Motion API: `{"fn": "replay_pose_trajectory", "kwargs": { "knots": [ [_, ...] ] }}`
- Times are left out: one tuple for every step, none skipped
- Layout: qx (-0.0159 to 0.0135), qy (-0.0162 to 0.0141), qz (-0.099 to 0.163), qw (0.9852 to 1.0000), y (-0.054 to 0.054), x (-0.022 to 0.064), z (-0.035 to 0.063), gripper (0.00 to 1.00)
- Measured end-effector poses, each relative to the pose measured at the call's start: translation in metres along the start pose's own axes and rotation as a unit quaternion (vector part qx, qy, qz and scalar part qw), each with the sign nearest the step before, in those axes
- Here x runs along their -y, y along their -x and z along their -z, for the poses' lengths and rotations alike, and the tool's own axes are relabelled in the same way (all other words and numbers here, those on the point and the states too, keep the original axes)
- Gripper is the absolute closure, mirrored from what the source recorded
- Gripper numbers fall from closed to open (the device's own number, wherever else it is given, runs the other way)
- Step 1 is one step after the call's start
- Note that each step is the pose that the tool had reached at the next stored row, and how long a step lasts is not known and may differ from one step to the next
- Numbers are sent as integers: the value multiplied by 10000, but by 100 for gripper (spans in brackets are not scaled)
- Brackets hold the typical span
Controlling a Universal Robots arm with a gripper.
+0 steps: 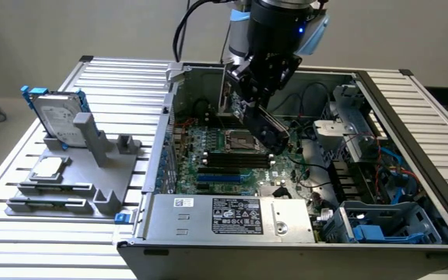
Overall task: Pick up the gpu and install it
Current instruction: 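Insert the gpu into the slot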
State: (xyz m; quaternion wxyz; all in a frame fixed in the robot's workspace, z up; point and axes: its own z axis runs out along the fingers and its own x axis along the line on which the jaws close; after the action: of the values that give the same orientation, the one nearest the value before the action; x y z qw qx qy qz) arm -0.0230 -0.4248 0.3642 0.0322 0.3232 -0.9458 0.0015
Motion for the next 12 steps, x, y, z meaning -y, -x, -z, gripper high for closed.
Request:
{"fn": "replay_pose_trajectory", "kwargs": {
  "knots": [
    [2,-1,96,10000,0,0,-1,74],
    [4,-2,186,9998,0,0,-4,74],
    [9,1,276,9996,0,0,-7,74],
    [16,5,367,9993,0,0,-10,74],
    [23,11,456,9990,1,0,-13,74],
    [32,18,547,9985,1,0,-16,74],
    [41,26,642,9979,1,0,-19,74],
    [51,34,735,9973,1,0,-21,74],
    [60,42,824,9966,1,0,-24,74],
    [70,50,913,9958,1,0,-26,74],
    [79,58,1003,9949,1,0,-29,74],
    [89,67,1094,9939,2,0,-32,74]
  ]
}}
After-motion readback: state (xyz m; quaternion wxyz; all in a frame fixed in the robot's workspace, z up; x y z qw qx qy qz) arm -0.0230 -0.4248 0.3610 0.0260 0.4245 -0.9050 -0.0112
